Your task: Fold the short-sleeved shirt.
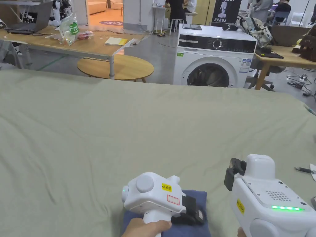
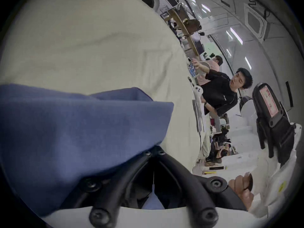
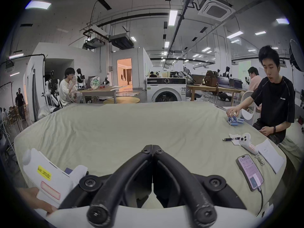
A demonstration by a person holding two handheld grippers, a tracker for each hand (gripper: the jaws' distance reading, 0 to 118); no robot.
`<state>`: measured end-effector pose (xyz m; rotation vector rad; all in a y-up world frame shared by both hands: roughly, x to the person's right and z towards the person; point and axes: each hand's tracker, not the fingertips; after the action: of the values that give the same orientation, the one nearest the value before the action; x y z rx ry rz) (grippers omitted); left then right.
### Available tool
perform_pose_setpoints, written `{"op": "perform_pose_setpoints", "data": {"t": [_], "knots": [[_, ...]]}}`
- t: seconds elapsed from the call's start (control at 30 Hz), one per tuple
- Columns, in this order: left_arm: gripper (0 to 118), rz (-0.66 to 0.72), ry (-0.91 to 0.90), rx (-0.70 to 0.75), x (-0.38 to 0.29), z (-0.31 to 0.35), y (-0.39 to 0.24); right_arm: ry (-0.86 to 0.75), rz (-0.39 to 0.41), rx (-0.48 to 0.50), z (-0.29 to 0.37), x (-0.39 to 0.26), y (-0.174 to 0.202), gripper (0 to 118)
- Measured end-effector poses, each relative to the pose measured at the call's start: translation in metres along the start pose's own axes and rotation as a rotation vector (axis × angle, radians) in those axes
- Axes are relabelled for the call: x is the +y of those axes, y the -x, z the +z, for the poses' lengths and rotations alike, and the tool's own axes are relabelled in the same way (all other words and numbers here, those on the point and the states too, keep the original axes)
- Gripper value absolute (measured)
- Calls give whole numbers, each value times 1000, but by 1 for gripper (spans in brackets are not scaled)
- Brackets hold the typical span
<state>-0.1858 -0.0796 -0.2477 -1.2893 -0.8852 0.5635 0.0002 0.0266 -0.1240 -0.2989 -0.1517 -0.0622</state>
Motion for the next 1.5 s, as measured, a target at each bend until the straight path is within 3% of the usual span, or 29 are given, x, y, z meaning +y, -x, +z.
{"op": "perform_pose_setpoints", "data": {"t": [0.23,0.4,0.63,0.8,0.93,1.07,1.2,1.5], "knots": [[0,-151,-211,22,2,86,-18,-35,1,2,-7,2,6,0],[0,-357,-551,311,-10,158,-19,-98,20,7,-14,5,19,0],[0,-589,-1068,648,-46,203,-17,-215,11,19,-12,18,39,0],[0,-609,-1238,706,-62,215,-13,-274,5,28,-5,29,50,0],[0,-618,-1228,727,-63,218,-10,-274,14,32,-2,34,54,0],[0,-603,-1194,730,-62,217,-8,-176,37,59,11,20,54,0],[0,-570,-1168,725,-62,220,-5,11,97,101,19,-11,54,0],[0,-513,-952,684,-64,220,10,484,67,153,-35,-80,47,0]]}}
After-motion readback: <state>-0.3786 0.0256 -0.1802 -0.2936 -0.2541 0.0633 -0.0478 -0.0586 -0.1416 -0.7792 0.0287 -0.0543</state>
